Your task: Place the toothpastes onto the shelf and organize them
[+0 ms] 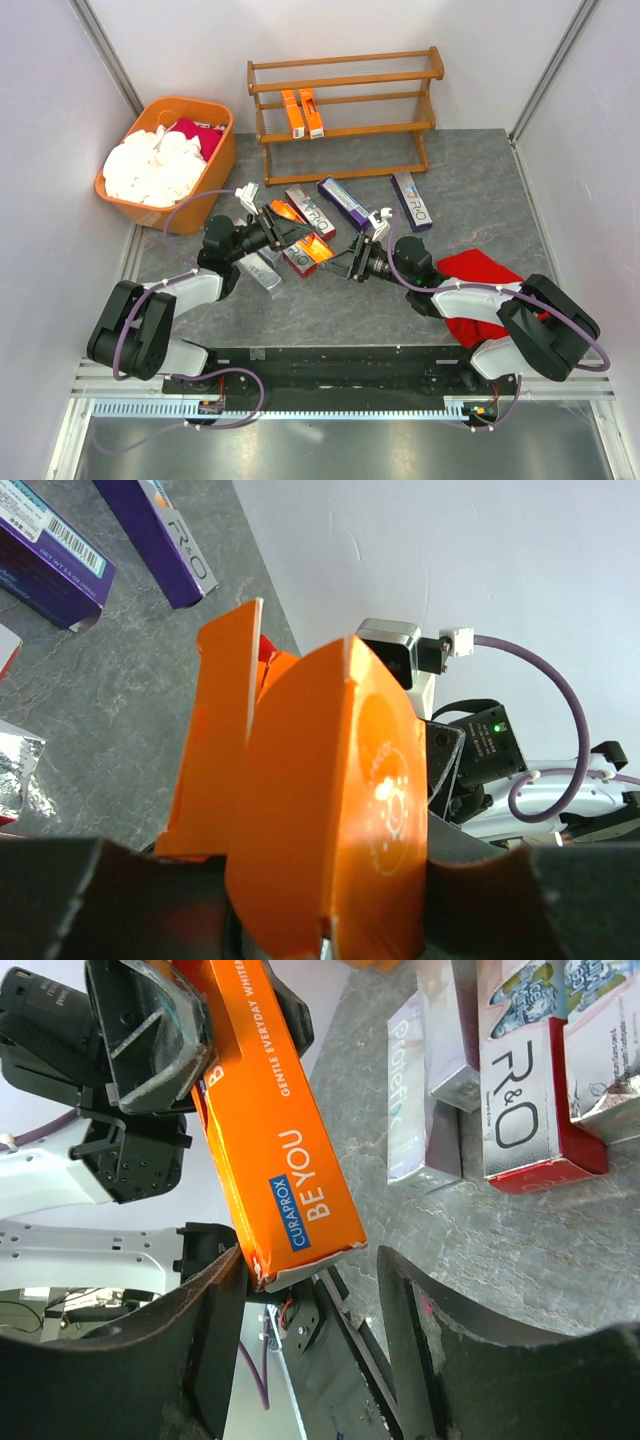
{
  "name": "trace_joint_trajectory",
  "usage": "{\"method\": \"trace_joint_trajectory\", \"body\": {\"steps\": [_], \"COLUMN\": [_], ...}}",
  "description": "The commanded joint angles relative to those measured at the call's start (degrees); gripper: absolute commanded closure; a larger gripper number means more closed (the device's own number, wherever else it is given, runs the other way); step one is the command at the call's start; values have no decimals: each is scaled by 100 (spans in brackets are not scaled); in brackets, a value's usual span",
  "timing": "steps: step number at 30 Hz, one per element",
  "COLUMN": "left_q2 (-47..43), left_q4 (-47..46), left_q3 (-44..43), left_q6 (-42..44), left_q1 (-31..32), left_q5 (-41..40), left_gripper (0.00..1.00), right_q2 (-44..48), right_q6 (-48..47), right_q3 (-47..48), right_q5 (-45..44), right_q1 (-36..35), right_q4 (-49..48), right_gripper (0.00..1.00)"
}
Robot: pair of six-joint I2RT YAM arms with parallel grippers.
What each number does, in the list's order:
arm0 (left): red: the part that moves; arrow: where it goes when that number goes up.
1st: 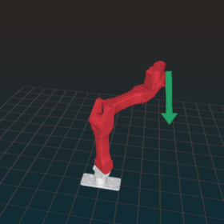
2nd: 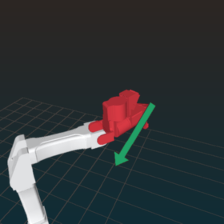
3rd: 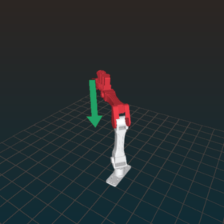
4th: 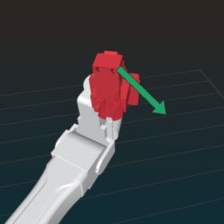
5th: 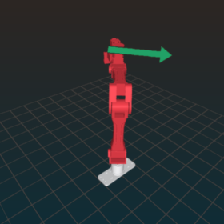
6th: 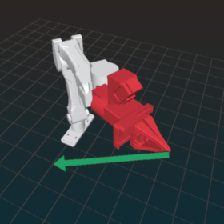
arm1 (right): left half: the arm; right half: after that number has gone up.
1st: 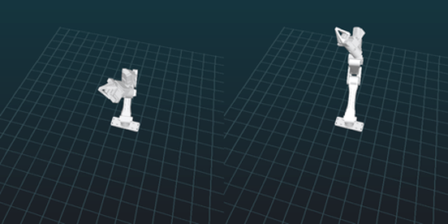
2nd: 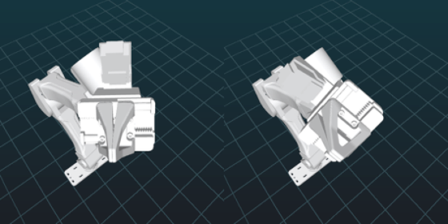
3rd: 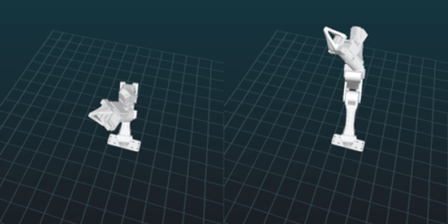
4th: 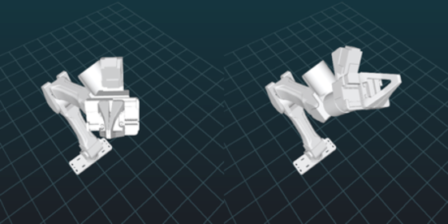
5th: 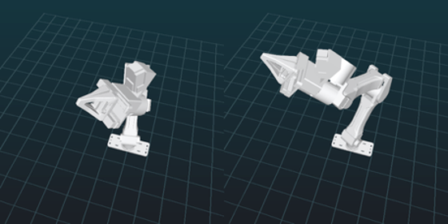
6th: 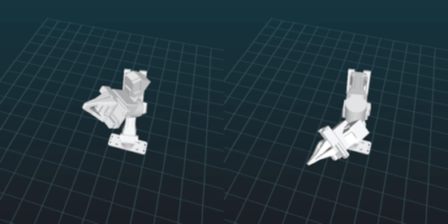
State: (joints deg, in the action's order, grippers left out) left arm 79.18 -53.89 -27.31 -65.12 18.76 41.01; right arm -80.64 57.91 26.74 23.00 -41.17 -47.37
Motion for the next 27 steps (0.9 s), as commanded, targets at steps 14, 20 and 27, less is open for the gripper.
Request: {"method": "trace_joint_trajectory", "body": {"steps": [14, 20, 27], "left_q2": [247, 169, -771], "left_q4": [-983, -835, 2009], "left_q3": [112, 68, -265], "left_q6": [-580, -318, 1228], "left_q1": [40, 40, 31], "left_q5": [319, 469, -162], "left_gripper": [57, 27, 0], "right_q2": [250, 417, 549], "right_q6": [265, 124, -209], "right_q3": [-240, -178, 199], "right_q5": [-121, -173, -718], "right_q1": [3, 4, 74], "right_q4": [-1169, -800, 306], "right_gripper": [54, 69, 72]}}
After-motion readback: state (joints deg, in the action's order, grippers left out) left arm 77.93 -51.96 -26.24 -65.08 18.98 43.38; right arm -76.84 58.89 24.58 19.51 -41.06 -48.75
